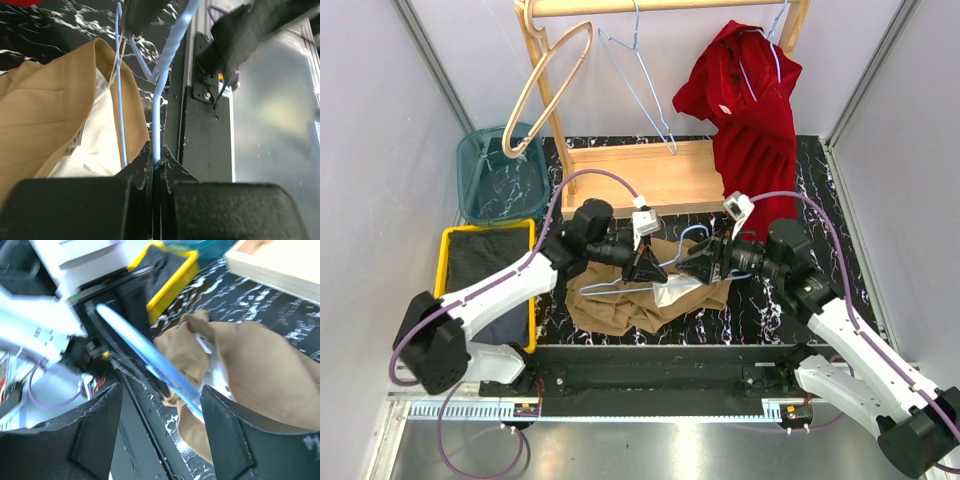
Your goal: Place the skirt on the hanger
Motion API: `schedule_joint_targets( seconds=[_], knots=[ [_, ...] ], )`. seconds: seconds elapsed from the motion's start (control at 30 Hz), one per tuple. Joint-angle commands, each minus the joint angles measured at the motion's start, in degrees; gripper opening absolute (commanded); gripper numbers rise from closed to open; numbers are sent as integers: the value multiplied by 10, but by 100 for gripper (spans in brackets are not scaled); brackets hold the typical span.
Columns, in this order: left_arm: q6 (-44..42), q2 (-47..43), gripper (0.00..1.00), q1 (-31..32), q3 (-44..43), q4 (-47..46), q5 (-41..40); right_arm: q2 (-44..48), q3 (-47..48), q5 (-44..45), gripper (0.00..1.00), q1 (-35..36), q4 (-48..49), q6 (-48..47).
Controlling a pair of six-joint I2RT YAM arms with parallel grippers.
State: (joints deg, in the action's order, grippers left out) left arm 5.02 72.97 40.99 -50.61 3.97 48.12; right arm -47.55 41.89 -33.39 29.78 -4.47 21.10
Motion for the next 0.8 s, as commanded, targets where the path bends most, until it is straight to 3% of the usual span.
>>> schedule_joint_targets(
  seconds=[0.0,0.2,0.4,0.67,0.77],
  knots=[
    [-87,52,0,1,-71,75,89,-6,-33,-83,73,11,117,-42],
    [-105,89,0,1,-105,90,152,-19,-66,-63,71,12,168,-61],
    [-127,105,0,-1,-122,110,171,-40,-80,-53,43,12,178,-67],
    [-138,111,0,-28,-135,116,182,-24,-95,-50,40,15,174,-69],
    [-140,121,0,-32,-146,117,194,-33,-87,-51,30,18,175,-68]
  ],
)
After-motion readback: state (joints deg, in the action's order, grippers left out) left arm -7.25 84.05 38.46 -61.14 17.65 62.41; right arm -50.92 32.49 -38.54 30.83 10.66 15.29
